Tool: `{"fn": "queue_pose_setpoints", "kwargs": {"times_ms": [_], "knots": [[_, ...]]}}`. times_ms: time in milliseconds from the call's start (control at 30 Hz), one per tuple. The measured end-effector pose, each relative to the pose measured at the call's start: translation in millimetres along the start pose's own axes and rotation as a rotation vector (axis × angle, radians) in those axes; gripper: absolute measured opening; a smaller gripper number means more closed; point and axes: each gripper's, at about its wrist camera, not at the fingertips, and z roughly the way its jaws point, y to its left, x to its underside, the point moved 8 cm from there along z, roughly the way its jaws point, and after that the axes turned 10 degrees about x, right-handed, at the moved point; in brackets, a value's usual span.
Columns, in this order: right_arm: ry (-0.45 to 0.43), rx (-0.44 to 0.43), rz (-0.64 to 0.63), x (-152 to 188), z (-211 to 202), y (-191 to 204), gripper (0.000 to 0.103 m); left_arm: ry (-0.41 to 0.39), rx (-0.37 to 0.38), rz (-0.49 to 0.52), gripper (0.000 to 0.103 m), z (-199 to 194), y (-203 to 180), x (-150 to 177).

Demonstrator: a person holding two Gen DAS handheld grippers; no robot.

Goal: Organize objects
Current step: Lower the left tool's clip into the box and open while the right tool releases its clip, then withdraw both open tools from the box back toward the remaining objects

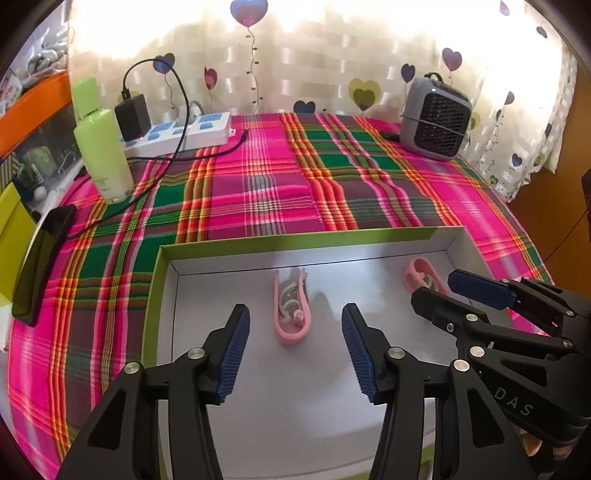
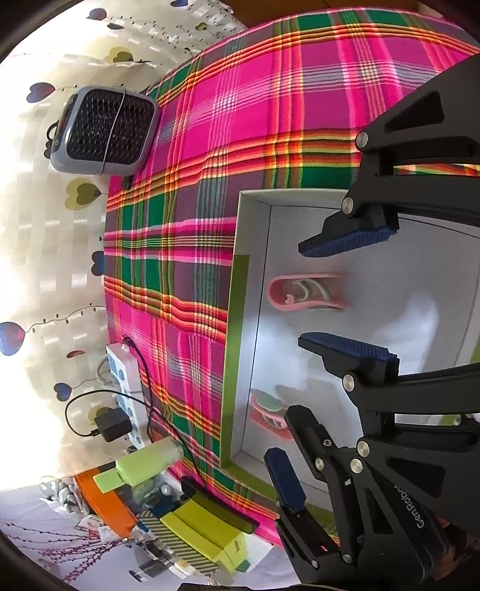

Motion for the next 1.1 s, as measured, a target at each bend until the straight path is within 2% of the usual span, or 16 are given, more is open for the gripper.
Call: {"fn": "queue_pose_setpoints", "kwargs": {"times_ms": [633, 1100], "knots": [[-0.071, -0.007, 0.039, 23.7, -54.4, 6.1, 0.044, -0.050, -0.004, -0.002, 0.053, -49.5, -12.6, 31.7], [-0.112, -0.027, 0.068, 58.3, -90.2, 11.2, 0.044, -0.082, -0.009, 0.003, 0.053, -87.7, -20.3, 67.5]]}}
